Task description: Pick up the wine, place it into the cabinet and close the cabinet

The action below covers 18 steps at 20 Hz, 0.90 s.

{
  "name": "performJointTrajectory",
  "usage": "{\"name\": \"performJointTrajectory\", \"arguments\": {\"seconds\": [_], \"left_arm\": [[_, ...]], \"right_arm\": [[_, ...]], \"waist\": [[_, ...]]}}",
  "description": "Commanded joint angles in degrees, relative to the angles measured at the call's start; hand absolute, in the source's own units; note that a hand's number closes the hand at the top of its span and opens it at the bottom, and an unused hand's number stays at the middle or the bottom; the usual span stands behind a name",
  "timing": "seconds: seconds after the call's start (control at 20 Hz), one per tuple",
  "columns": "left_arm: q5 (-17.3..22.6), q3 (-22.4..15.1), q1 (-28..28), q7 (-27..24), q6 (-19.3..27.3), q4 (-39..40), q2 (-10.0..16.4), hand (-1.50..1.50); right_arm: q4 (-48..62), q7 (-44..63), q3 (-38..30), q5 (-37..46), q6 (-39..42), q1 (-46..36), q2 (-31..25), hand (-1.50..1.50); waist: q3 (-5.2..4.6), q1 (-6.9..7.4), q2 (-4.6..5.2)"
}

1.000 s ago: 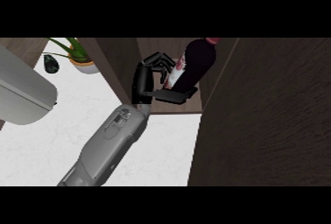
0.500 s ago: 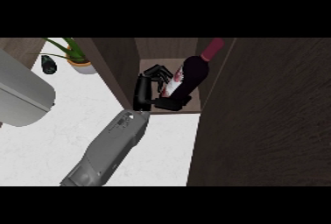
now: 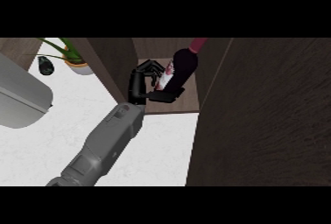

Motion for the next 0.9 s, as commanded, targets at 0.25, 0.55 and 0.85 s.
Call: {"name": "performJointTrajectory", "arguments": {"seconds": [0.25,0.55,0.85], "left_arm": [[6.6,4.9,-5.0,-3.4,-3.1,8.9,0.0,1.50],[5.7,6.4,-10.3,-2.1,-3.4,13.5,0.0,1.50],[2.9,7.8,-13.0,-4.9,1.3,19.2,0.0,1.50]], "right_arm": [[-2.9,0.6,0.6,-3.3,-0.1,0.7,1.4,-1.50],[-3.2,-0.1,1.2,-2.2,-0.2,1.9,2.3,-1.50],[-3.9,3.2,1.4,-1.9,-1.3,-0.4,1.5,-1.50]], "waist": [[-0.01,-1.15,0.43],[0.00,-0.88,0.29],[-0.03,-1.22,0.34]]}}
